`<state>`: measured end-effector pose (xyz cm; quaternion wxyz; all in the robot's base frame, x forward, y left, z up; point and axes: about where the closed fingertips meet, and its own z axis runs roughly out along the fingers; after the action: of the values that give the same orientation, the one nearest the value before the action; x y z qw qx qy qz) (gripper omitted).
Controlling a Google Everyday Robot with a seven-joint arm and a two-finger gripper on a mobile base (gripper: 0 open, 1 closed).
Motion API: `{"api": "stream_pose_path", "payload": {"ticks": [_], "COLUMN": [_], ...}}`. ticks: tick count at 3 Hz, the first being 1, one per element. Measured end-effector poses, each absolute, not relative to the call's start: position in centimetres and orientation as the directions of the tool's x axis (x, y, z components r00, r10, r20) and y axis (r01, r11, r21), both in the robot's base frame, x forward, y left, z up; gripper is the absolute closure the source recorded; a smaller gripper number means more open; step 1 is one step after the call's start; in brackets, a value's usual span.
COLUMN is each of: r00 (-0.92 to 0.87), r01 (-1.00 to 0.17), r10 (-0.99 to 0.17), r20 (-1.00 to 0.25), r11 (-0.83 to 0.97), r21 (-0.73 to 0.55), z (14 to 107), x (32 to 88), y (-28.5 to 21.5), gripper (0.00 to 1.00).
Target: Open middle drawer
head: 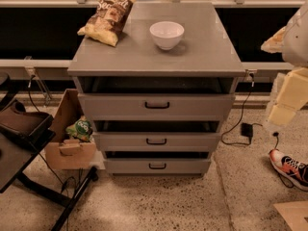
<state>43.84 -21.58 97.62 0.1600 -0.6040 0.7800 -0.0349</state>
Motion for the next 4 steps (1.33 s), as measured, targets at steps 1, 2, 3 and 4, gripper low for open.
{"api": "stream_pose_path", "payload": {"ticks": [1,2,3,4], "r00": [-0.217,-0.219,-0.215,-0.140], "r01": [-0.931,-0.942,-0.944,-0.954], "r10": [-0.954,-0.954,-0.953,-0.969], "r20": [-0.208,-0.205,-0.216,-0.206], "r11": [0.266,0.261,0.259,0.188], "r21": [-0.250,-0.209,-0.203,-0.236], "z": [97.6,92.3,86.0,77.1], "x": [43.9,44.4,45.6,48.7], "y": [-21.5,-19.0,-16.6,-13.1], "gripper": [0.00,0.00,0.00,0.00]}}
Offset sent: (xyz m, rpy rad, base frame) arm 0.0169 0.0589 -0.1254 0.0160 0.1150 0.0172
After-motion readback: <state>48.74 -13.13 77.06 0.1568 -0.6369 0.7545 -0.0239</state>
